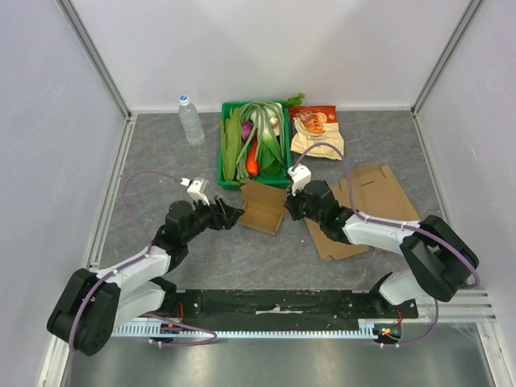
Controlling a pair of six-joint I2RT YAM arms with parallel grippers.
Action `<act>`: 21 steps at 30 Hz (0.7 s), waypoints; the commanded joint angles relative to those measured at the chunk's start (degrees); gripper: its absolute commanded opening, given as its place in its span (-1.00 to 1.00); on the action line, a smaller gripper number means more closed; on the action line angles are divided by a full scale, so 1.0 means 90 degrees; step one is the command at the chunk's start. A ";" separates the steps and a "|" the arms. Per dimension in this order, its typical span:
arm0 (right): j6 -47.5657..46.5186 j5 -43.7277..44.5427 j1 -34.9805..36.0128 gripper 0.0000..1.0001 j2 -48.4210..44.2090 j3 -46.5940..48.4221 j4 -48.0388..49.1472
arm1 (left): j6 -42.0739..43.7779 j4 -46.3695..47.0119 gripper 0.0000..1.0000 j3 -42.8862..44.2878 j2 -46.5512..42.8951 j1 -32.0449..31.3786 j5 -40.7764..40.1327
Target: Fold the paper box
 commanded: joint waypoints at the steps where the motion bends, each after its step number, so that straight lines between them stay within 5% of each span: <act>1: -0.0288 -0.0715 -0.0126 -1.00 0.0001 0.0059 -0.0034 | 0.0596 0.0927 0.42 0.0238 0.0340 0.0308 0.0466; 9: -0.0444 -0.0998 -0.0311 -1.00 -0.0057 0.0098 -0.0015 | 0.0576 0.1444 0.50 0.0803 0.1424 0.1031 0.1498; 21: -0.0512 -0.1145 -0.0341 -1.00 0.0021 0.0127 0.0064 | 0.1269 0.1035 -0.18 0.1644 0.2353 0.1041 0.2399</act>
